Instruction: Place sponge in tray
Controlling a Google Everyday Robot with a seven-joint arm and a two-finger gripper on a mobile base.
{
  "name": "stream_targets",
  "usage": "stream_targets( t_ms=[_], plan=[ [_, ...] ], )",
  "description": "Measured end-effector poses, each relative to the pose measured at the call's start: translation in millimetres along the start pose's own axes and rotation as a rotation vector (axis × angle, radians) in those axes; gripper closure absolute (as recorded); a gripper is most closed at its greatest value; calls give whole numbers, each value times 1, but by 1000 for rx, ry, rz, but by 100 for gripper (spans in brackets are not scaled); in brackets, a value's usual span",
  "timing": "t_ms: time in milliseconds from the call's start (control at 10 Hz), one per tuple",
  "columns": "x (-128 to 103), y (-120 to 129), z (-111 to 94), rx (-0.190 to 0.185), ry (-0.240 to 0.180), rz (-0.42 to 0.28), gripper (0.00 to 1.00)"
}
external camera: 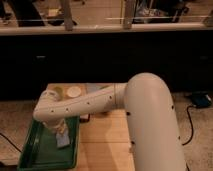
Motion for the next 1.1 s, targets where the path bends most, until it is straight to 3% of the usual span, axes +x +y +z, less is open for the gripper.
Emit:
stream_targets(
  t_ms=[200,1100],
  plan=[
    [-1,-1,0,0,0,-2,88],
    [0,0,0,0,0,-1,88]
  ],
)
